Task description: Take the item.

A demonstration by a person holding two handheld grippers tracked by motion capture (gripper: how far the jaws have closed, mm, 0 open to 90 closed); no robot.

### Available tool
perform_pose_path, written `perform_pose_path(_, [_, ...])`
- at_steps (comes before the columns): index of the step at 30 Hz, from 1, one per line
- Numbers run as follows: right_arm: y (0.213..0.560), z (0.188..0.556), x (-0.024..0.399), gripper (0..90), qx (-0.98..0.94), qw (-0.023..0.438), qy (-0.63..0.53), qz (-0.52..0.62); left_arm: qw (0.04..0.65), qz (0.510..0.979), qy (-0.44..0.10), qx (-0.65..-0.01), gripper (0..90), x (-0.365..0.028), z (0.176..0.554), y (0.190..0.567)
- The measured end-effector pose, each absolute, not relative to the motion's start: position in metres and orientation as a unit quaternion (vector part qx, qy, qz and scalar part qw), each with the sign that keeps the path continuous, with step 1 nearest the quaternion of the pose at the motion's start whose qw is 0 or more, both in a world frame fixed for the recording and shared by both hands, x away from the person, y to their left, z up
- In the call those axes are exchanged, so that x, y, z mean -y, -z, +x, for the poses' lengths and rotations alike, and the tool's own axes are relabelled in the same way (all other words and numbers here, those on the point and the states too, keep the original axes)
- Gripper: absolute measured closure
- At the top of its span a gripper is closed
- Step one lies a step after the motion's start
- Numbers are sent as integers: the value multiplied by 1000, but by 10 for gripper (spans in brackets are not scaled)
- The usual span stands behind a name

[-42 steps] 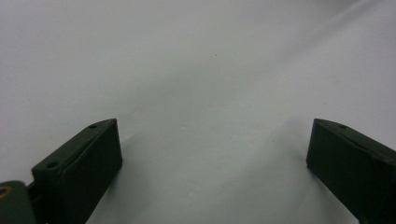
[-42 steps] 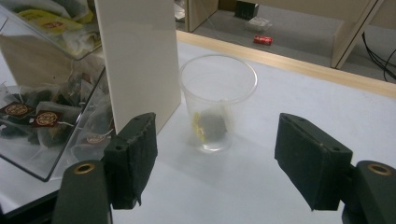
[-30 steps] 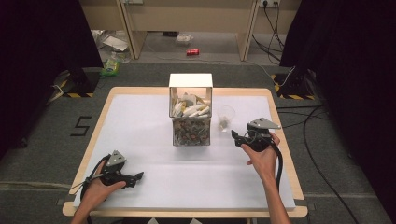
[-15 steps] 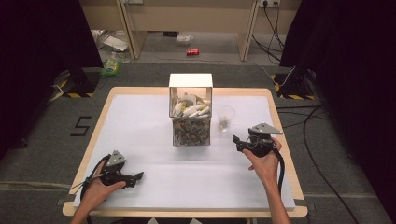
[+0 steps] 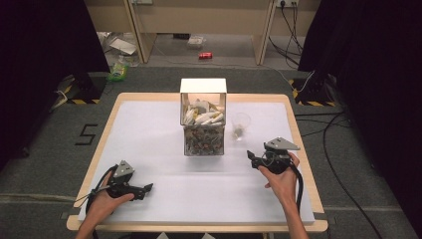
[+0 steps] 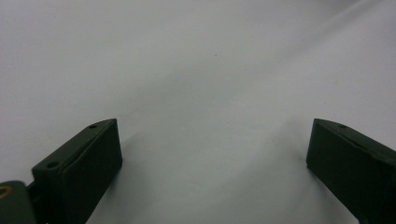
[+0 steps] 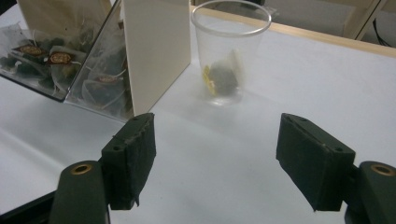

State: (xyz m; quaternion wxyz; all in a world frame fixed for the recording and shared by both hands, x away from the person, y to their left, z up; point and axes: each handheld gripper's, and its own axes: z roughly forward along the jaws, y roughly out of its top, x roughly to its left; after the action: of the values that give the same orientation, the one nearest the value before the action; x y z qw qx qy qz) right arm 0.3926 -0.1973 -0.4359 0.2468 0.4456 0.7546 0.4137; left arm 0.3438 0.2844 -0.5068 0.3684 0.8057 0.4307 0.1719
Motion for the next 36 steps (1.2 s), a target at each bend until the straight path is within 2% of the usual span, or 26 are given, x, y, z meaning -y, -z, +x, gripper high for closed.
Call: perform_pose_path(36, [467, 364, 197, 261, -780, 217, -387, 440, 368, 806, -172, -431, 27, -284, 344, 507])
